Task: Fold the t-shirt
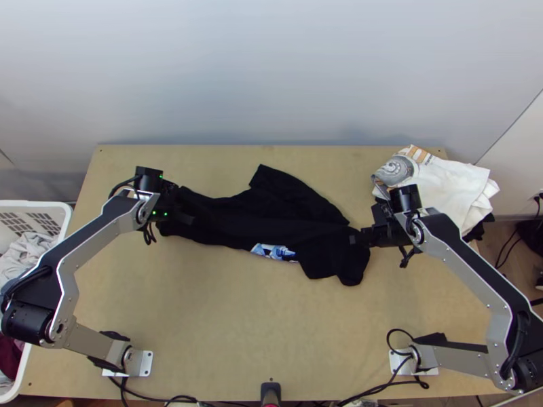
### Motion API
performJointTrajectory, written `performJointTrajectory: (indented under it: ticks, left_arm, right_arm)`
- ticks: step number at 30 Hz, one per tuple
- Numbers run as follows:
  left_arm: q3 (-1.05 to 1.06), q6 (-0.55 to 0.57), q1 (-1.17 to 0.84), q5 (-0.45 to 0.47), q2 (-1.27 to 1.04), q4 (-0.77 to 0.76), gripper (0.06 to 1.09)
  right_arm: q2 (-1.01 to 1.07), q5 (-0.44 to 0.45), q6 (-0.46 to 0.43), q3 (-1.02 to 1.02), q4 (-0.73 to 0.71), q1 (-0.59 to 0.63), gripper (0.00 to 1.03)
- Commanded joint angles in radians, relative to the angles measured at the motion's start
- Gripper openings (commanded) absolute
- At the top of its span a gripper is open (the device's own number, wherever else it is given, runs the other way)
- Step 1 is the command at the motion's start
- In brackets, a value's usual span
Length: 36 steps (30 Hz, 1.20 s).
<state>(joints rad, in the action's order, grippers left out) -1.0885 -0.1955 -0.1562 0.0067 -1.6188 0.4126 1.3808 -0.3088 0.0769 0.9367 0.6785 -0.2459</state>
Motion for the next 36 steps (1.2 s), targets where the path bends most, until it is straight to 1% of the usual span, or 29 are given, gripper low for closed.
performJointTrajectory:
  ticks: [1,5,9,12,17,22,26,29,30,33,36]
  left_arm:
    - [-0.002,-0.001,0.052,0.039,0.004,0.035,0.1]
    - [-0.031,0.001,0.116,0.128,0.048,0.12,0.1]
    - [-0.111,0.01,0.161,0.208,0.125,0.258,0.1]
    - [-0.163,0.018,0.187,0.249,0.181,0.35,0.1]
    - [-0.237,0.021,0.216,0.299,0.283,0.5,0.1]
    - [-0.41,0.024,0.288,0.384,0.376,0.706,0.1]
    - [-0.617,0.013,0.394,0.446,0.393,0.868,0.1]
    - [-0.788,0.014,0.454,0.503,0.395,0.988,0.1]
    - [-0.83,0.022,0.469,0.519,0.407,1.003,0.1]
    - [-0.91,0.038,0.472,0.523,0.474,1.008,0.1]
    - [-0.944,0.038,0.472,0.523,0.553,1.006,0.1]
  right_arm:
    - [-0.002,0.0,0.0,-0.004,0.003,-0.003,0.03]
    - [-0.045,-0.001,0.0,0.005,0.024,-0.003,0.03]
    - [-0.115,-0.006,0.001,0.037,0.112,-0.013,0.03]
    - [-0.18,-0.015,0.001,0.06,0.181,-0.012,0.03]
    - [-0.275,-0.081,0.02,0.14,0.312,-0.012,0.03]
    - [-0.327,-0.133,0.037,0.324,0.441,-0.01,0.03]
    - [-0.336,-0.158,0.047,0.464,0.515,-0.016,0.03]
    - [-0.342,-0.181,0.072,0.583,0.558,-0.036,0.03]
    - [-0.344,-0.196,0.075,0.625,0.573,-0.043,0.03]
    - [-0.347,-0.24,0.083,0.735,0.627,-0.059,0.03]
    - [-0.355,-0.246,0.083,0.863,0.675,-0.076,0.03]
